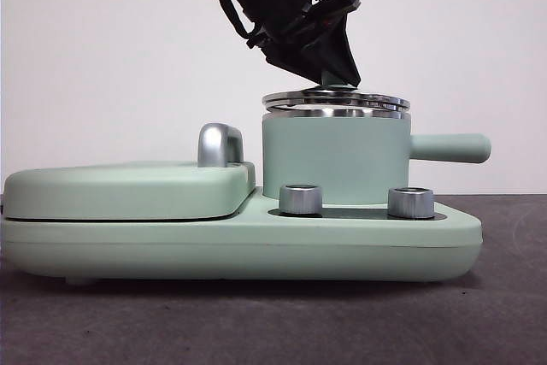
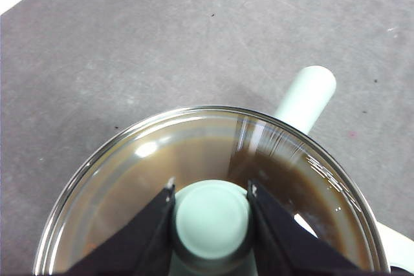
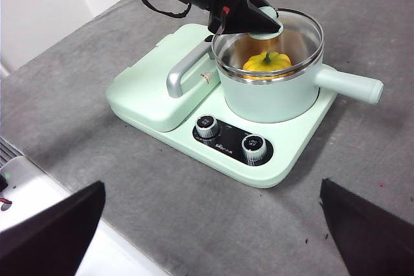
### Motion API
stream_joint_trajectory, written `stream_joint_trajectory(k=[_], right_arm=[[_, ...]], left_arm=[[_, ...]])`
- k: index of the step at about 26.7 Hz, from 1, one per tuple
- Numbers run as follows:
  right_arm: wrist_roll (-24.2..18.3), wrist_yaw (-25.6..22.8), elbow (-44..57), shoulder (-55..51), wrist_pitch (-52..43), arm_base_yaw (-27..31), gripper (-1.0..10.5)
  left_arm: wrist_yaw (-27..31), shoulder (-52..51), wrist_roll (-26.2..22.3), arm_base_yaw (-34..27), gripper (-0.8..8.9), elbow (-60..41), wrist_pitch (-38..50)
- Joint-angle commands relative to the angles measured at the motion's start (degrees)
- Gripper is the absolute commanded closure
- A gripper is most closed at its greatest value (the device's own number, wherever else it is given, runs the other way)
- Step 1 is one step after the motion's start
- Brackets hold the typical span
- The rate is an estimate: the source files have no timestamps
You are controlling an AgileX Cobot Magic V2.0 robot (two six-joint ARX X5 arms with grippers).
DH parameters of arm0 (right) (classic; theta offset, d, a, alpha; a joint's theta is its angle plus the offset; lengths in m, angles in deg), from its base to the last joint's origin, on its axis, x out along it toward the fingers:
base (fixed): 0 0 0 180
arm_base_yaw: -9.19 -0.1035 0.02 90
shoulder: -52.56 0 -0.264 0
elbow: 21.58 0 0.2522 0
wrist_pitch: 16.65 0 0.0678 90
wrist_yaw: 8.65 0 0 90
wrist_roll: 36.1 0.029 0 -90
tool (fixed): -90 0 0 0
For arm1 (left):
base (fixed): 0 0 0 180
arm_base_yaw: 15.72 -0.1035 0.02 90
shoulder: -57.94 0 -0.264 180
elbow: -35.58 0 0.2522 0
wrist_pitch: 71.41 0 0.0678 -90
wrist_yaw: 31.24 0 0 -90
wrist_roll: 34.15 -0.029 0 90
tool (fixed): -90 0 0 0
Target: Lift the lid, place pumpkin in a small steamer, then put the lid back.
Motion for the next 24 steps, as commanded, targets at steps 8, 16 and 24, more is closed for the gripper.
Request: stream_joint_trajectory(k=[8, 16, 24], right_arm=[[1.0, -1.3, -0.4, 0.2, -0.5, -0.3, 4.1], [1.5, -1.3, -0.4, 0.2, -0.5, -0.3, 4.1], [1.7, -1.3, -0.4, 0.2, -0.5, -0.3, 4.1]], left_arm=[[-1.7, 1.2, -2.8, 0.4, 7.64, 1.7, 0.3], [-1.7, 3.1, -4.3, 0.3, 7.64, 1.7, -0.9], [-1.7, 3.4, -4.3, -0.7, 7.4, 1.7, -2.2]])
